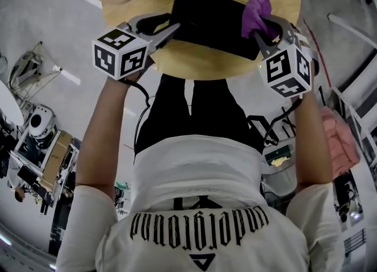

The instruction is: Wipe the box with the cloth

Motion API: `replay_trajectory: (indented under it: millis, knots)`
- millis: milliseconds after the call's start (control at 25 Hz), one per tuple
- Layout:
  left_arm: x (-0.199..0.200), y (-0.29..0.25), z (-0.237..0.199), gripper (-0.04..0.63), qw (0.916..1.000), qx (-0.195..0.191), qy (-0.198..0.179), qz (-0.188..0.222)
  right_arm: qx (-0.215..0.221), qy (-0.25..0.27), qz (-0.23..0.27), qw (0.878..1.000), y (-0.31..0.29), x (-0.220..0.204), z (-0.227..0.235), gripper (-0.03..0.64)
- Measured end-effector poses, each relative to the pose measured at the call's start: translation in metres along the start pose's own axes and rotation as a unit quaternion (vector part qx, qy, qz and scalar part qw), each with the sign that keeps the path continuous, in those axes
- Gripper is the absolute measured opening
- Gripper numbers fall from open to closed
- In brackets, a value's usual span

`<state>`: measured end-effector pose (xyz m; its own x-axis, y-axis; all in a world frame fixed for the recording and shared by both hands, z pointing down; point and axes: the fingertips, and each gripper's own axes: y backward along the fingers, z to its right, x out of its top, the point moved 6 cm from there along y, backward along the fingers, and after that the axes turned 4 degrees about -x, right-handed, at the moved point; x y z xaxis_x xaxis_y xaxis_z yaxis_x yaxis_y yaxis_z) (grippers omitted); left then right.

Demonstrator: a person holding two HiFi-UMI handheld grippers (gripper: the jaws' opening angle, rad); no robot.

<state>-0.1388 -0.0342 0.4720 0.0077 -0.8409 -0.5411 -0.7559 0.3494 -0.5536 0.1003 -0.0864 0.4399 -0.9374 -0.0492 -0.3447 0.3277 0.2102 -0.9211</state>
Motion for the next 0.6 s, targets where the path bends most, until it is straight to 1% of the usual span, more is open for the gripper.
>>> replay_trajectory:
  millis: [80,200,280,400,520,600]
  knots:
    - [0.001,-0.001,0.0,0.156,1.0,0.001,0.0,0.001,0.002,-0.007,0.005,1.0,-0.003,0.002,0.006,0.1]
    - [0.0,-0.002,-0.001,0.156,1.0,-0.001,0.003,0.001,0.016,-0.013,0.024,0.999,-0.006,0.013,0.0,0.1]
    - [-0.001,-0.001,-0.001,0.156,1.0,-0.001,0.005,0.002,0.027,-0.003,0.042,0.999,-0.012,0.032,-0.003,0.1]
    - [0.0,0.001,-0.002,0.156,1.0,0.002,0.005,0.004,0.025,0.026,0.043,0.998,-0.023,0.055,-0.002,0.101]
    - [0.001,-0.002,-0.002,0.166,1.0,-0.001,0.008,0.003,0.041,0.024,0.061,0.997,-0.032,0.078,0.006,0.101]
    - [0.001,-0.002,-0.003,0.167,1.0,0.001,0.007,0.003,0.05,0.034,0.073,0.996,-0.04,0.097,0.005,0.101]
